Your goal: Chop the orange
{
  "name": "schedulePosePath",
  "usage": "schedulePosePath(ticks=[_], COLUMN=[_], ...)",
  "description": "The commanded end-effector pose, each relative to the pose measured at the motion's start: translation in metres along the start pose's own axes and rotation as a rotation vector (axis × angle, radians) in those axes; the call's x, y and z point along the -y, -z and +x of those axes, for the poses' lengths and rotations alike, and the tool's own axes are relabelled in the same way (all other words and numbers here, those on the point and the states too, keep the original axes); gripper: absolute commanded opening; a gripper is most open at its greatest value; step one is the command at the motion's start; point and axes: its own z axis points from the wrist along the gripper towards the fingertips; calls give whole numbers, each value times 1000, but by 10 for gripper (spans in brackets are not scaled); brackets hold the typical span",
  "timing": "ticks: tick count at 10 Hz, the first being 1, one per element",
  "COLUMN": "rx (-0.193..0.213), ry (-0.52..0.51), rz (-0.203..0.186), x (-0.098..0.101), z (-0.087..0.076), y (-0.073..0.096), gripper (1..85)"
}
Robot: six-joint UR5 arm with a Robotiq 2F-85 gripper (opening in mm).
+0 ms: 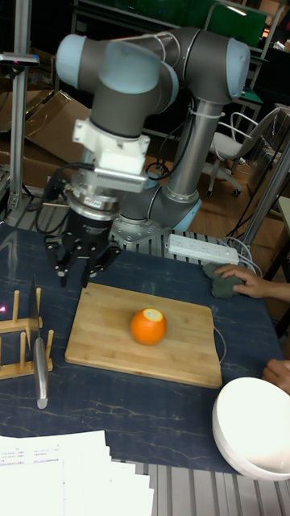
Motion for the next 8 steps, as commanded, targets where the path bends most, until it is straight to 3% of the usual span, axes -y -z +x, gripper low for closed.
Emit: schedulePosePath(ticks=[1, 4, 8], rx=[-10, -10, -13], ry=[28, 43, 53], rz=[14, 4, 30], x=[30, 39, 52], z=[-3, -7, -8], y=[-20, -43, -56], gripper=[373, 363, 363])
